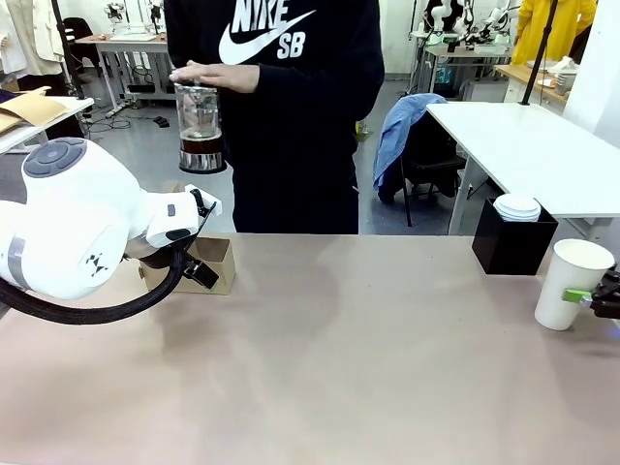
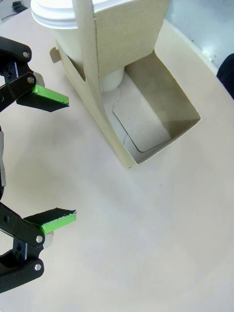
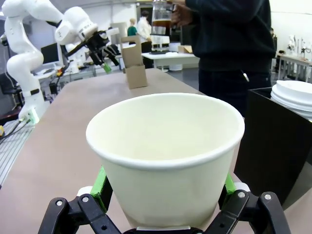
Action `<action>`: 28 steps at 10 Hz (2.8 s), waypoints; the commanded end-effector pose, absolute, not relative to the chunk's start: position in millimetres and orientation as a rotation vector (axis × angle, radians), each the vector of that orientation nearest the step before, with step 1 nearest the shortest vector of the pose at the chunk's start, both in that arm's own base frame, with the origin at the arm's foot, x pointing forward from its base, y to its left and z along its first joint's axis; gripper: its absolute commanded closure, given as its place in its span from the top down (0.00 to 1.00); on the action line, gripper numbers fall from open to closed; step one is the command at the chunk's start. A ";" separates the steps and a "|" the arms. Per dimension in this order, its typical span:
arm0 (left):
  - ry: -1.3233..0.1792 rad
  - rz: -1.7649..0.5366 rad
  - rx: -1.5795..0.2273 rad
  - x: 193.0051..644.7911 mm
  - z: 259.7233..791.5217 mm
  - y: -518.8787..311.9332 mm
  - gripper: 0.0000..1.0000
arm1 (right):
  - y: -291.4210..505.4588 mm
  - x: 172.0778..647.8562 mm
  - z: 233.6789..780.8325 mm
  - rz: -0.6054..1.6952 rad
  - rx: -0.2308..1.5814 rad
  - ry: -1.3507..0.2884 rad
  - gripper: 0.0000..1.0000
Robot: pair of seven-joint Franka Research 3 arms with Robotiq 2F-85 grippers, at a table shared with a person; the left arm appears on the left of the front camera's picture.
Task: Pour a drink into a cup and package it in a carrier.
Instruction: Pick up the 600 ml Paper Cup and place it in the middle top area of the table.
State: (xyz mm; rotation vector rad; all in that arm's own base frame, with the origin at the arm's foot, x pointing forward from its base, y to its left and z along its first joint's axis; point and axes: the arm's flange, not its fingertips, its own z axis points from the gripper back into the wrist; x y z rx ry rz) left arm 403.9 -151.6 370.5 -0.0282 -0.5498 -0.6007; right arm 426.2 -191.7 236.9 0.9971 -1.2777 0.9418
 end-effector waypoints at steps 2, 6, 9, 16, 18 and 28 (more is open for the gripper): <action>-0.550 -0.601 -0.029 403.8 370.5 -151.5 1.00 | -191.3 427.2 237.6 0.909 1.004 -1.271 0.80; -0.550 -0.601 -0.029 403.8 370.5 -151.5 1.00 | -191.2 425.9 234.0 0.938 1.001 -1.275 0.85; -0.550 -0.601 -0.029 403.8 370.5 -151.5 1.00 | -160.3 404.8 309.8 0.714 0.847 -1.365 0.81; -0.550 -0.601 -0.029 403.8 370.5 -151.5 1.00 | 57.7 444.6 416.3 0.551 0.705 -1.471 0.81; -0.550 -0.601 -0.029 403.8 370.5 -151.5 1.00 | 121.4 465.0 393.6 0.568 0.702 -1.498 0.81; -0.550 -0.601 -0.029 403.8 370.5 -151.5 1.00 | 163.5 509.8 307.1 0.844 0.987 -1.302 0.81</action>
